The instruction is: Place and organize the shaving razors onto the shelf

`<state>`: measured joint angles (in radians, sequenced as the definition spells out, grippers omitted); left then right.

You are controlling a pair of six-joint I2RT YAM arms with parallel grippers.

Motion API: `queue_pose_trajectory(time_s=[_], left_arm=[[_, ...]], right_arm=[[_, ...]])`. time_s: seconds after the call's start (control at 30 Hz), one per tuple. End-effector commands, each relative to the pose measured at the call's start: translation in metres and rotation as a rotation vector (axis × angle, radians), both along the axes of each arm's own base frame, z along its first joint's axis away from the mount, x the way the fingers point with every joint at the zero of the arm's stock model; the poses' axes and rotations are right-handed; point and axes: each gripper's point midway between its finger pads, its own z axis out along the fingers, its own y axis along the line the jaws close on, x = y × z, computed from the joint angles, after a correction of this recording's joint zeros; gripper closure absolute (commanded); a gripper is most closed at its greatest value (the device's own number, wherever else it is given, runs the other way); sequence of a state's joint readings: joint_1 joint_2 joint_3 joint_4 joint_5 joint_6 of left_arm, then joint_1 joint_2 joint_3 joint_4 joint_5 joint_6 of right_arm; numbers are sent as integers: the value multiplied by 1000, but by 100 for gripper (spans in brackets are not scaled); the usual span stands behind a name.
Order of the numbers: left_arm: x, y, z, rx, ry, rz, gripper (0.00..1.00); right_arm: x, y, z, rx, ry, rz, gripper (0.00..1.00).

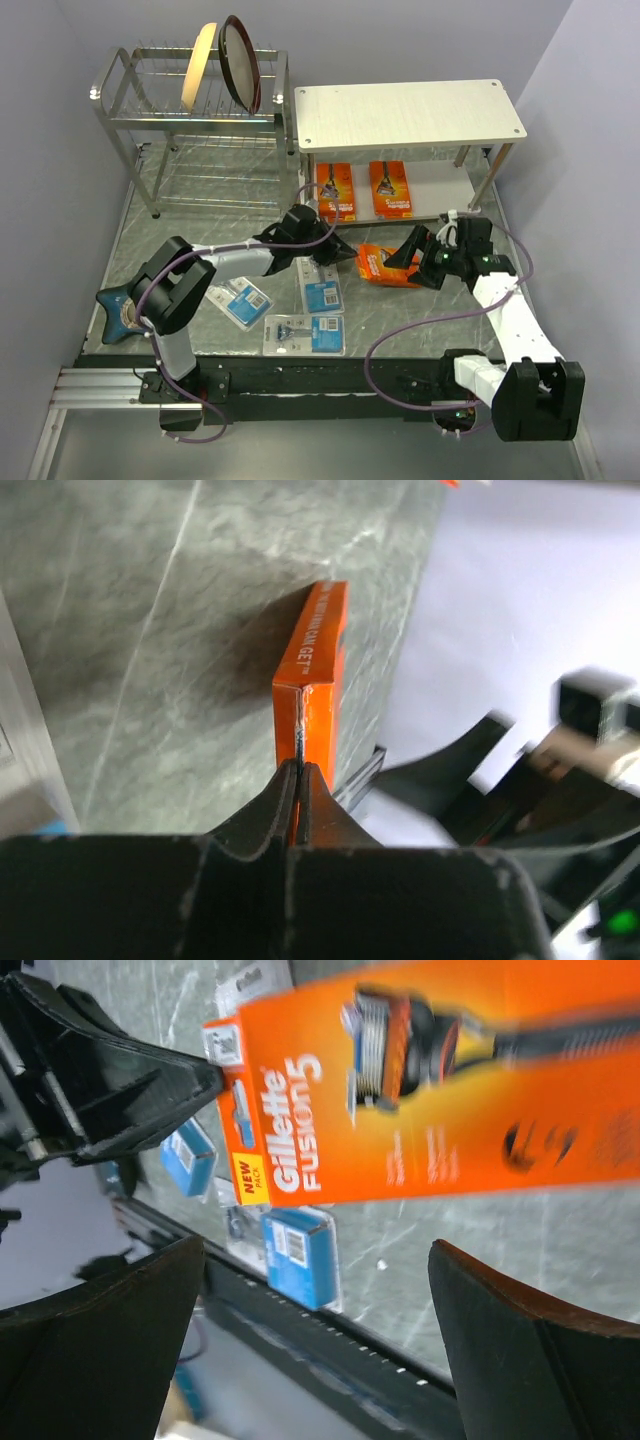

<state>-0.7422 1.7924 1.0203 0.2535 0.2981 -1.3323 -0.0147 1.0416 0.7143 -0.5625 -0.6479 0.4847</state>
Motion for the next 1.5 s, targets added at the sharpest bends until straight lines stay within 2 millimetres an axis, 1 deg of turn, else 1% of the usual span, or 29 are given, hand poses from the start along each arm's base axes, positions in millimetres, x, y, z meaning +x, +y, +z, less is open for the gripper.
queue_pose_trajectory(time_s=[0.0,0.03,0.07,0.13,0.17,0.2,0.23,0.27,0.3,0.4,0.43,0.47,0.53,0.57,0.63,0.67,0.7,0.73,0.8,0.83,0.87,0.93,0.97,1.0,1.17,1.3,1.4,1.43,1.47], left_arm=[[-12,-13,3,16,239,141,99],[-22,-10,-8,68,307,157,99],[-35,-15,-11,84,349,155,99],[-48,-17,-23,117,464,205,99],[-61,-24,-27,129,496,197,99],[-66,-30,-30,128,538,215,99],[-70,-35,-31,133,542,214,99],[-81,-43,-33,148,554,206,99],[-85,-51,-33,145,559,180,99],[-99,-66,-32,151,545,126,99],[-100,-69,-31,148,529,121,99],[-108,-73,-32,150,532,108,99],[-115,-72,-36,159,557,111,99],[-120,-73,-36,158,580,122,99],[-121,-71,-39,171,596,152,99],[-119,-71,-39,169,599,162,99],[-118,-72,-37,161,590,160,99],[-114,-72,-36,156,586,162,93],[-111,-77,-29,130,568,146,84],[-109,-78,-27,123,564,141,76],[-107,-79,-25,116,556,135,74],[-104,-79,-23,106,554,136,81],[-104,-78,-22,103,560,136,86],[-102,-78,-21,98,563,138,99],[-103,-87,-14,55,580,112,99],[-103,-92,-13,40,579,89,99],[-108,-97,-12,31,597,73,99],[-111,-98,-11,26,630,78,99],[-113,-102,-6,17,640,74,99]], right_arm=[[-11,-4,-8,100,123,-171,0],[-15,-6,-11,109,138,-195,0],[-18,-14,-20,117,174,-247,0],[-24,-21,-27,135,228,-319,0],[-27,-25,-33,150,251,-352,0],[-25,-25,-33,177,259,-381,0],[-24,-23,-32,201,256,-383,0],[-24,-22,-34,215,262,-391,0],[-22,-21,-32,225,250,-385,0],[-26,-24,-36,213,274,-389,0],[-28,-24,-37,213,281,-387,0],[-29,-22,-36,224,285,-385,0],[-27,-23,-36,225,270,-388,2],[-27,-24,-38,217,266,-390,7],[-25,-27,-37,185,226,-382,17],[-25,-28,-36,162,196,-358,25],[-26,-30,-37,137,181,-354,28],[-27,-32,-38,115,175,-345,30],[-33,-37,-45,65,178,-338,30],[-35,-36,-48,60,182,-329,30],[-36,-36,-49,50,172,-315,31],[-37,-37,-53,38,185,-316,30],[-37,-36,-54,36,188,-308,30],[-36,-36,-55,30,187,-306,30],[-36,-32,-68,13,211,-294,33],[-37,-32,-77,12,237,-307,34],[-42,-34,-86,2,275,-331,34],[-44,-35,-90,-5,290,-342,32],[-44,-36,-90,-10,290,-345,32]])
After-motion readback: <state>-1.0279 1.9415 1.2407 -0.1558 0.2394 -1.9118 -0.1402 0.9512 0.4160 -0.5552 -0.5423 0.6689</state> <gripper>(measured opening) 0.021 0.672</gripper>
